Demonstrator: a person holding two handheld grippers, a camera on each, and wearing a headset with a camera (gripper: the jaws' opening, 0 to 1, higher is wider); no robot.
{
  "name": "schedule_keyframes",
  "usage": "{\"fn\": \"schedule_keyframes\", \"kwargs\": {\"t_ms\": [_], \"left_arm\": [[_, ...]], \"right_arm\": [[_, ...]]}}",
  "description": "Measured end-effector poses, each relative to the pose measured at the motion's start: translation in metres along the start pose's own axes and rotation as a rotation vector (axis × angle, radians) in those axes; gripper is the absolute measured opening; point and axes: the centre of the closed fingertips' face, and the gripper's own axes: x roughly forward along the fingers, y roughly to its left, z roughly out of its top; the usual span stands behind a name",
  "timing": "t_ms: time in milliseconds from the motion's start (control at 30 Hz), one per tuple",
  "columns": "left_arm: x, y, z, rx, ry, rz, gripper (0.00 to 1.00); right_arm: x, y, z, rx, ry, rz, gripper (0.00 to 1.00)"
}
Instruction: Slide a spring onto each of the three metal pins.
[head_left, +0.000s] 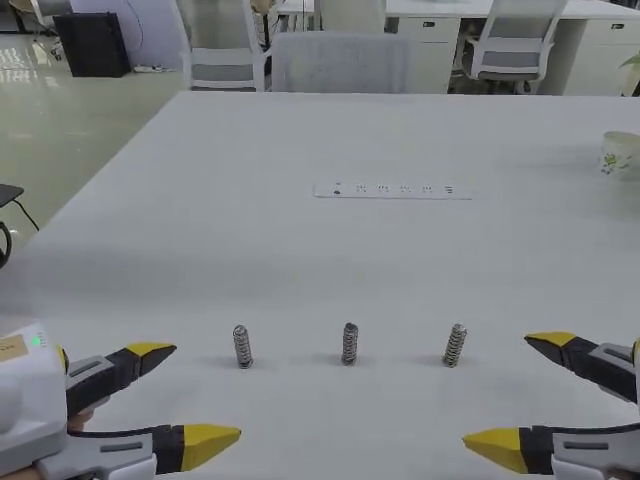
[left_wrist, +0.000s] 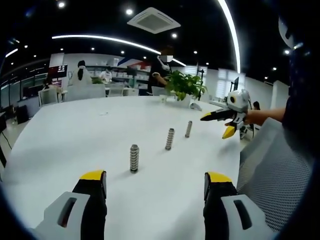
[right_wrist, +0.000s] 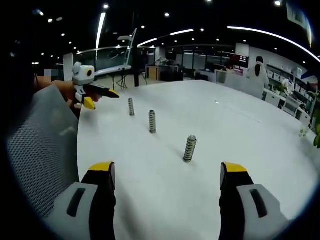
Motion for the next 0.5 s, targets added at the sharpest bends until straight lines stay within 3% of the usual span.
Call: {"fn": "schedule_keyframes", "kwargs": {"t_ms": [500], "left_arm": [[0.0068,0.0001,0.0042,0.007,0.002,-0.012,0.79]], "right_arm": [[0.0039,-0.0012,0.0059,-0.003,-0.007,-0.001,0.9]]}}
